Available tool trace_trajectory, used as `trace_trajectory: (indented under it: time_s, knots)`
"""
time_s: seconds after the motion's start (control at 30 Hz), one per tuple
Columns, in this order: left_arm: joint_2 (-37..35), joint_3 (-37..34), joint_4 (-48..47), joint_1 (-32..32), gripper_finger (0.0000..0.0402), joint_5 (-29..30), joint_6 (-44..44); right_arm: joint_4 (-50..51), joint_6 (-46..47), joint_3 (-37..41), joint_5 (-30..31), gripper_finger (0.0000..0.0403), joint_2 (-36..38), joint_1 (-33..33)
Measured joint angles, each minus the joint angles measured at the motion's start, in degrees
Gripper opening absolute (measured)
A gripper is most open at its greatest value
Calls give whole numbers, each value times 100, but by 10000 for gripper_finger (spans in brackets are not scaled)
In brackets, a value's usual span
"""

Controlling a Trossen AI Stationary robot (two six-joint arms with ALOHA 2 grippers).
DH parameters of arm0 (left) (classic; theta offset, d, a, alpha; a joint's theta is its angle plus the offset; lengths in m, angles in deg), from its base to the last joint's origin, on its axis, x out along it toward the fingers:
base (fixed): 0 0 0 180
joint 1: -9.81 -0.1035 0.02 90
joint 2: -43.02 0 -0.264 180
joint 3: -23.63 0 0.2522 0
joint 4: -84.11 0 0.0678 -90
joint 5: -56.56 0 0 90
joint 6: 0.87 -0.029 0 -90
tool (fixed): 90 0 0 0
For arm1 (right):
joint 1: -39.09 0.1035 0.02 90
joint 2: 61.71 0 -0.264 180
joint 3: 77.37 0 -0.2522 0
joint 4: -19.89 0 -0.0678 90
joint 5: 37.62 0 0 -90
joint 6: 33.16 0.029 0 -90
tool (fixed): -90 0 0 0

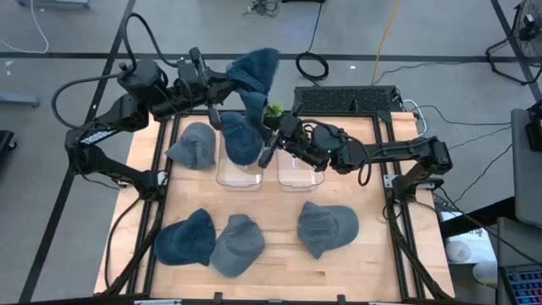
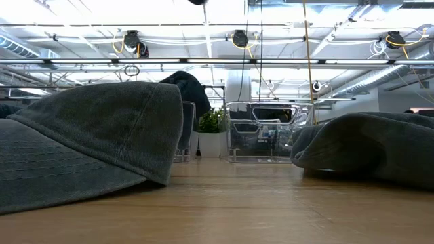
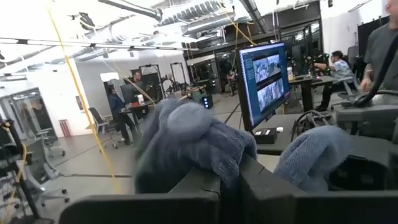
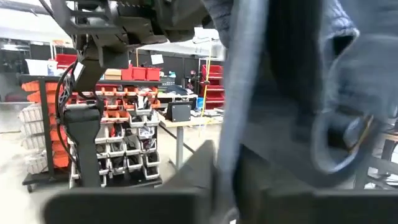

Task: Pick & Place hat
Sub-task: Put the right blue cap into the left transparent bin

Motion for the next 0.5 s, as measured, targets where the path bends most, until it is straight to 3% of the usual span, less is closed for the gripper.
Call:
trace_trajectory:
  time_s: [0.33,0.5]
  knots:
    - [0,0,-62,2,9,-236,103,226,26,0,-4,3,52,59]
    - [0,0,-255,0,48,-278,260,734,-75,2,14,2,262,144]
